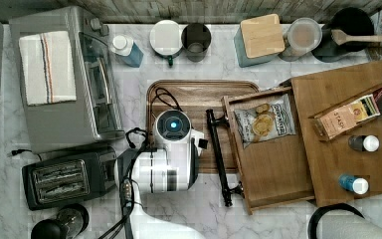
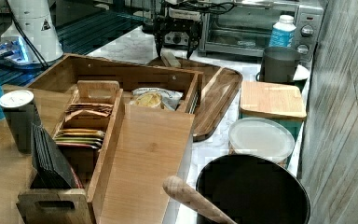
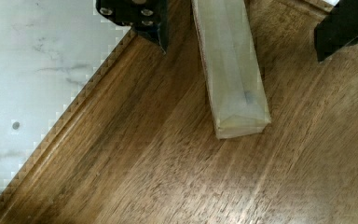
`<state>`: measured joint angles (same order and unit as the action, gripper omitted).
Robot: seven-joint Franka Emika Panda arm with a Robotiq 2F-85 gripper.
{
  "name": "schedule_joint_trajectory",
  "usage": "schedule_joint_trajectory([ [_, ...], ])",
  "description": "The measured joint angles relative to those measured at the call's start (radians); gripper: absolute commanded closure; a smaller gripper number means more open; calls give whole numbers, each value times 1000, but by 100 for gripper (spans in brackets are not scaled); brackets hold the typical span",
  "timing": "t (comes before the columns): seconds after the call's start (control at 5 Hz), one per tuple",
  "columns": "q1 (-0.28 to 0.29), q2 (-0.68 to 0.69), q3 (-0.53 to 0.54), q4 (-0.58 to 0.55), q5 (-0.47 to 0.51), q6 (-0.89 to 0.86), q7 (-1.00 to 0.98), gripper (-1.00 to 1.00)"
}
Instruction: Place the butter on the board.
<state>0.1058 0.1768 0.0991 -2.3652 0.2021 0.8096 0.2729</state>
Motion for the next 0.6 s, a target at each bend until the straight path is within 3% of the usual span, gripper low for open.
schedule_joint_trajectory([
  [0.6, 4, 0, 2, 0, 20, 17, 0, -100],
])
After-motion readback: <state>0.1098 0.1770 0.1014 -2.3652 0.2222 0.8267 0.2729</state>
